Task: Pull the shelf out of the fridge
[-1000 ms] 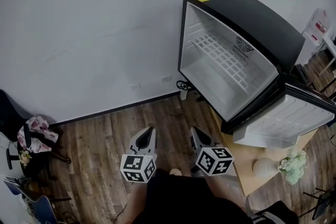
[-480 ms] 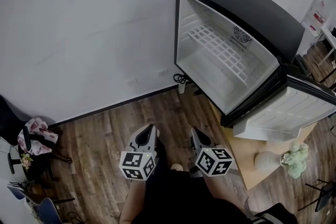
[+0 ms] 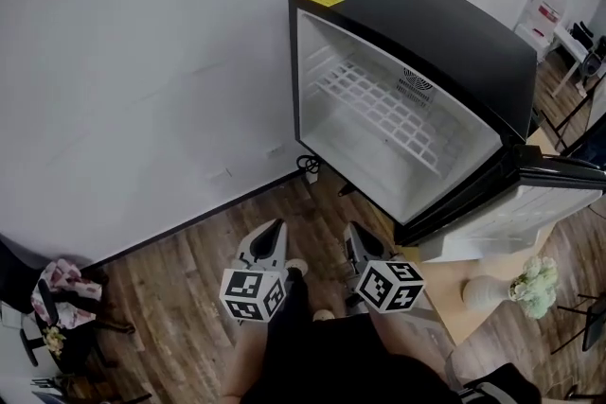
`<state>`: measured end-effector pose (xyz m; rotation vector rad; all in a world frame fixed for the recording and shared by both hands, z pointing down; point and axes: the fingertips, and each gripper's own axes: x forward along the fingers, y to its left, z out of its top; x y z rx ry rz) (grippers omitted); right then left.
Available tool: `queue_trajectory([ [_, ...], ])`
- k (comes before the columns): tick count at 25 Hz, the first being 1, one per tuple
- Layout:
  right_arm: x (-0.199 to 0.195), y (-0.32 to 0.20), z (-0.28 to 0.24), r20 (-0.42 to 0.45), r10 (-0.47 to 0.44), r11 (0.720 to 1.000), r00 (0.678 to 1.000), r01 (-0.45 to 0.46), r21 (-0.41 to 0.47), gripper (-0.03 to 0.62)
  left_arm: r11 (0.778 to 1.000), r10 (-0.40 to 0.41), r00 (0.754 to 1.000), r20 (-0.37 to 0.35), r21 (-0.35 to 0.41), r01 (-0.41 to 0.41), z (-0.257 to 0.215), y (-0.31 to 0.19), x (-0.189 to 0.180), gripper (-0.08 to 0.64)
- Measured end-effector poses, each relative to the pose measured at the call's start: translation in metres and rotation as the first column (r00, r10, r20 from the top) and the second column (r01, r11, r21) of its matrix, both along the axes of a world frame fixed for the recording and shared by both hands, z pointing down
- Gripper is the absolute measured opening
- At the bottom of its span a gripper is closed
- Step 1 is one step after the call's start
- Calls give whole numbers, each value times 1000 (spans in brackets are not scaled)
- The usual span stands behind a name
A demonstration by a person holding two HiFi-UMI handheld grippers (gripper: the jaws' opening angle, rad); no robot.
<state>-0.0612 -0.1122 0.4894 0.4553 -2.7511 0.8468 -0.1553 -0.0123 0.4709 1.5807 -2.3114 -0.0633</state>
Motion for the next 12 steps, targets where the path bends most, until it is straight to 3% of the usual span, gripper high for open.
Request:
queue_trajectory([
  [7, -32, -44, -19, 62, 124, 992, 990, -123, -31, -9, 993, 120, 993, -12, 22, -119, -8, -56, -38, 14],
  [12, -37, -68, -27, 61, 232, 973, 971, -230, -31, -8, 973, 229, 973, -31, 39, -227, -9, -95, -54, 14],
])
